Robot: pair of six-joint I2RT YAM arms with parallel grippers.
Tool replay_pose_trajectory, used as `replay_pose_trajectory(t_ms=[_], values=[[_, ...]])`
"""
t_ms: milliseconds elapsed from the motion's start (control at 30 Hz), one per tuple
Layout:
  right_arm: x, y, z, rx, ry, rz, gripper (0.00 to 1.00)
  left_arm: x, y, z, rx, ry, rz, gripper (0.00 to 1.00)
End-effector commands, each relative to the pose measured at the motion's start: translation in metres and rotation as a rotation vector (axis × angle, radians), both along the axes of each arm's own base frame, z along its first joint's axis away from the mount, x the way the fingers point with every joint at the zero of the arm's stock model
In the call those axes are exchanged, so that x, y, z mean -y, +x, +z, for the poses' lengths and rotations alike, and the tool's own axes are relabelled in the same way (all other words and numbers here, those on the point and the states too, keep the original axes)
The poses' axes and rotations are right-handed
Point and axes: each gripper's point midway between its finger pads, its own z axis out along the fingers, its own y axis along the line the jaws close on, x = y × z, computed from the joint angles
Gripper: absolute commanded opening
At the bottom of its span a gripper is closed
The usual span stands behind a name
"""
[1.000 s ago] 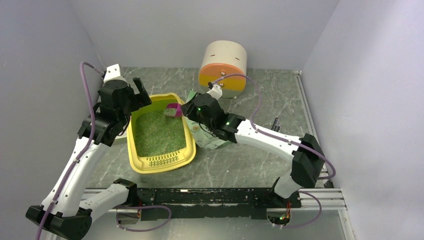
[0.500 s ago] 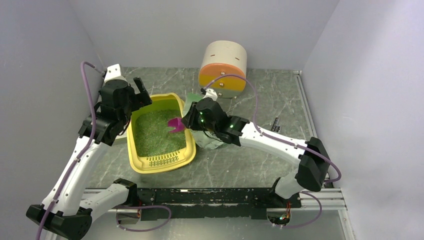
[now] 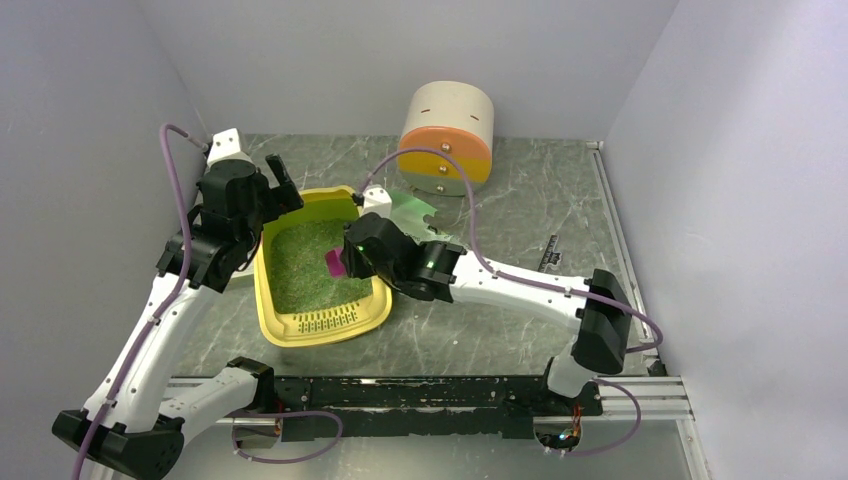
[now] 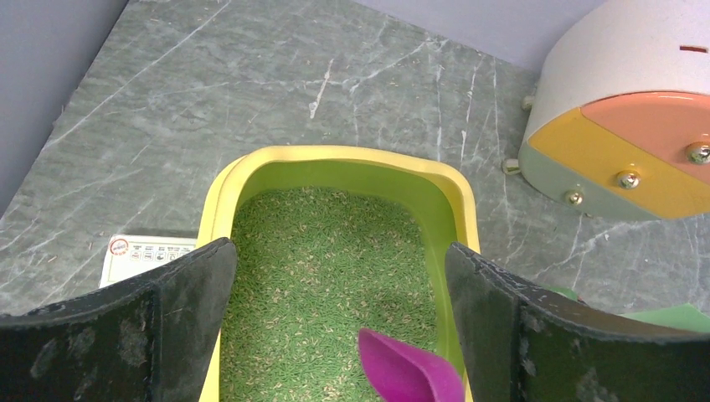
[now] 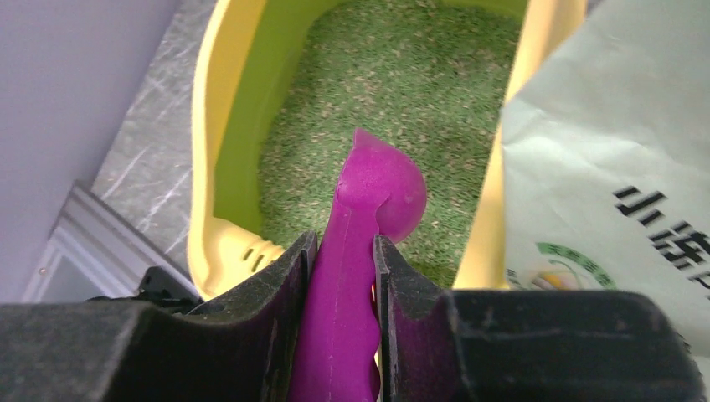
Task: Fill the litter box with clean litter
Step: Pour the cat litter into the litter box.
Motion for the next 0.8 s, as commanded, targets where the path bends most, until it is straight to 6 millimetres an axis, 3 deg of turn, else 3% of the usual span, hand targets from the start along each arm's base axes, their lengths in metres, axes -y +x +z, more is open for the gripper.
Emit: replay_pose_trajectory(t_ms=[0, 167, 367, 567, 767], values=[[0.028, 0.009, 0.026, 0.079, 0.024, -0.086, 0.0, -0.003, -0.001, 0.013, 0.045, -0.015, 0.022, 0.99], [0.028, -0.027, 0.076, 0.107, 0.199, 0.124, 0.0, 0.006, 0.004, 0.01, 0.04, -0.034, -0.012, 0.99], [0.064, -0.053, 0.087, 0.097, 0.225, 0.174, 0.0, 0.016, 0.007, 0.005, 0.033, -0.045, -0.06, 0.98], [0.113, -0.073, 0.122, 0.157, 0.327, 0.169, 0.0, 0.03, 0.011, -0.007, 0.002, -0.071, -0.119, 0.99], [0.176, -0.066, 0.143, 0.227, 0.407, -0.023, 0.0, 0.047, 0.013, -0.006, 0.0, -0.11, -0.194, 0.99]])
